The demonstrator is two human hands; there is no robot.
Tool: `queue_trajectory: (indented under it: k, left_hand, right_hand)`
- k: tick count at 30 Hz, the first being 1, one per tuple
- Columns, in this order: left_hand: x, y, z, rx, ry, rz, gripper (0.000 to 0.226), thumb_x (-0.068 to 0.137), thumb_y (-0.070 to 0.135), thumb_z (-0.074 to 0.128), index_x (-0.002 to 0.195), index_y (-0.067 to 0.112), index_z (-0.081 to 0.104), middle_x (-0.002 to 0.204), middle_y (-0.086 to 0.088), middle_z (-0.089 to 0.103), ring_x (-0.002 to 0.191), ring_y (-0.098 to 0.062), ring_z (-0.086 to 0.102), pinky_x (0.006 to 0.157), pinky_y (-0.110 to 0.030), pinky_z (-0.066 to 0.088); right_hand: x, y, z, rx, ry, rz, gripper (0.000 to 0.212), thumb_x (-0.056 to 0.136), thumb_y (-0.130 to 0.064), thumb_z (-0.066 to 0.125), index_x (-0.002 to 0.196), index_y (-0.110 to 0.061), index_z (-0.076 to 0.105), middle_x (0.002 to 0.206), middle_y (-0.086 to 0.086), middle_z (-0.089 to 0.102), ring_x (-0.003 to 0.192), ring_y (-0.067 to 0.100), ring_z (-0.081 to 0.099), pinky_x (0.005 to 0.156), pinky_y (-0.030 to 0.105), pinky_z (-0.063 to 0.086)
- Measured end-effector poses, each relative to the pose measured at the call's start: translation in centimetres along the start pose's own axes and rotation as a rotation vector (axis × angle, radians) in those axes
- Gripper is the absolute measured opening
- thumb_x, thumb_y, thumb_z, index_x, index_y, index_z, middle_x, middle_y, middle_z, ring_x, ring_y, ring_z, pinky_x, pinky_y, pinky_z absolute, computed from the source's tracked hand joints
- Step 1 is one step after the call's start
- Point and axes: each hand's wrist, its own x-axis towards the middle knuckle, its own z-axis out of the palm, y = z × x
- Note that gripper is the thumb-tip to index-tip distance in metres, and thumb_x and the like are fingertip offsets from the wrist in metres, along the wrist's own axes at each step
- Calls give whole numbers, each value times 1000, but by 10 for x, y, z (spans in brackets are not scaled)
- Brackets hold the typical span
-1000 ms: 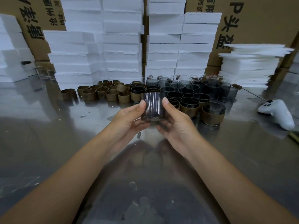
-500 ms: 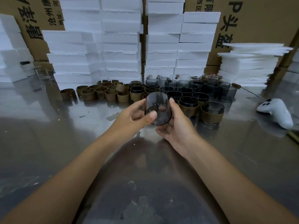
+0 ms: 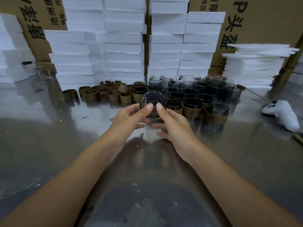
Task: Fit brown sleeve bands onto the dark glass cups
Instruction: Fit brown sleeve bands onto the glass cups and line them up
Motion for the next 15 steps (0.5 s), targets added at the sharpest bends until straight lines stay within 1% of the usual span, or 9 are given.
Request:
queue_trajectory:
  k: [2,5,7,8,9,11,12,13,15]
  left_hand:
    - [1,-2,-1,15,-8,5,52,64,57,65,102,22,70,95,4,74,82,-5,68,76,-26,48]
    - [1,-4,-1,37,-30,0,51,67,59,65,102,23,70,97,5,74,84,-4,68,78,-28,47]
    - [2,-3,0,41,-60,-28,54,64,69,62,96,26,72,96,6,74,86,-5,69,77,-27,48]
    - [3,-2,0,25,-68,-53,55,65,73,56,93,27,72,95,6,74,86,-6,69,76,-27,48]
    - [6,-1,-1,14,-60,-71,54,69,72,49,92,28,72,94,6,74,85,-7,68,76,-27,49]
    - [15,1,-5,52,15,-65,41,87,60,41,93,30,68,96,7,72,85,-9,67,77,-27,49]
    - [21,1,-8,85,71,-53,30,94,49,43,94,31,66,97,7,70,86,-10,65,77,-27,49]
    - [27,1,-13,114,132,-45,20,97,38,47,94,31,65,98,7,69,87,-11,64,76,-26,48]
    - [41,-1,-23,173,238,-39,13,97,24,52,101,25,65,97,6,65,89,-11,62,76,-24,47]
  right_hand:
    - [-1,0,-1,17,11,-9,31,85,-52,59,97,-25,70,100,-10,73,92,7,69,76,26,48]
    - [0,1,-1,46,55,-23,35,85,-49,62,105,-21,69,97,-10,74,90,4,70,76,25,47]
    - [0,1,0,84,100,-22,44,84,-47,63,114,-15,66,98,-7,75,87,4,70,71,21,47]
    - [1,1,-1,110,120,-19,43,85,-45,64,114,-13,66,97,-6,75,85,5,71,66,17,48]
    - [3,2,-1,139,140,-18,39,85,-43,64,109,-13,67,92,-6,75,80,5,71,61,15,48]
    - [6,3,-2,173,182,-11,34,85,-41,65,102,-12,69,81,-8,75,72,4,70,56,13,48]
    - [7,3,-2,177,203,-3,38,85,-41,65,105,-10,68,80,-7,73,69,3,69,55,14,48]
    - [9,4,-2,179,216,9,43,84,-42,66,110,-7,66,82,-6,72,67,2,68,55,14,48]
    - [13,8,-3,193,228,33,51,84,-42,67,117,-4,62,85,-4,70,63,1,67,53,13,48]
